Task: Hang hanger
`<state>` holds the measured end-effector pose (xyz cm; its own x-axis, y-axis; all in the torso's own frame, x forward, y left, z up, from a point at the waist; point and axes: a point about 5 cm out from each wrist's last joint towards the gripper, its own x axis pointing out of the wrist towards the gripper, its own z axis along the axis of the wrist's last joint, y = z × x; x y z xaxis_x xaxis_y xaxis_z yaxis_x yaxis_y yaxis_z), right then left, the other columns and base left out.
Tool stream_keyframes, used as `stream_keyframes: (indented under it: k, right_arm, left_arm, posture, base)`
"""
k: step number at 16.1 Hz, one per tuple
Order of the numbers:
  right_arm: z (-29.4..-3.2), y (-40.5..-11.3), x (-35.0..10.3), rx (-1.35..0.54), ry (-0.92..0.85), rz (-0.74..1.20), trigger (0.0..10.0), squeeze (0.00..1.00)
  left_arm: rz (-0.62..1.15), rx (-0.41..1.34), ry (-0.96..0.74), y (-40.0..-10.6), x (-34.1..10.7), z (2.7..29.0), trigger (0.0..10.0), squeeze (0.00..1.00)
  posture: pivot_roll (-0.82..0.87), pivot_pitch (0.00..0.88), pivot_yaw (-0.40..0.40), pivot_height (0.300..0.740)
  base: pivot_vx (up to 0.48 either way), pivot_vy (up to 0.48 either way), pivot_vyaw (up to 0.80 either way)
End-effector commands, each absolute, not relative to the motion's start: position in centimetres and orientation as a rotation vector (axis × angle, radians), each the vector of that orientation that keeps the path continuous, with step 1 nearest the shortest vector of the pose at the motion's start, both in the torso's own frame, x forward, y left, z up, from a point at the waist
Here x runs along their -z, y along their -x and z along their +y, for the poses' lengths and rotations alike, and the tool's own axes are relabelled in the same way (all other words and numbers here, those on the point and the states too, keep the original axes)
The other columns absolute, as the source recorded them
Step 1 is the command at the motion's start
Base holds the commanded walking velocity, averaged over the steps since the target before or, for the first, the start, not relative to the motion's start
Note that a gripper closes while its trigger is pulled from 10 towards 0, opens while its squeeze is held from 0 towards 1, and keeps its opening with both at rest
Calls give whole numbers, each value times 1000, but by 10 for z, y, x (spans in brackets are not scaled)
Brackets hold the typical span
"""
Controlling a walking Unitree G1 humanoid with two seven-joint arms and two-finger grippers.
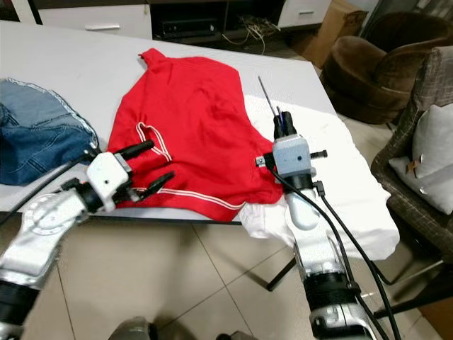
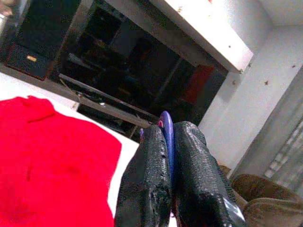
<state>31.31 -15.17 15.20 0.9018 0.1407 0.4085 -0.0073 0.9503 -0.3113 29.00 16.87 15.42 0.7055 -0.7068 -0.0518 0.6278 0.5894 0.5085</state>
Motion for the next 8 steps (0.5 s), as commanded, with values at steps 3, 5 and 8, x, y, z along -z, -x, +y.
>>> stream_keyframes:
  k: [3, 5, 8]
  right_arm:
    - [-159, -311, -155, -84, 314, -426, 10000, 0]
    - [-163, -310, -157, -84, 319, -421, 10000, 0]
    - [-166, -308, -157, -81, 322, -408, 10000, 0]
  left_arm:
    - [-117, 887, -532, -279, -152, 169, 10000, 0]
    - [-72, 964, -550, -270, -155, 175, 10000, 0]
    - [-3, 1026, -536, -264, -153, 181, 10000, 1000]
  posture:
    - [210, 54, -112, 740]
    - [202, 61, -113, 740]
    - [193, 66, -112, 740]
  base:
    - [0, 0, 0]
    - [0, 0, 0]
    - [0, 0, 0]
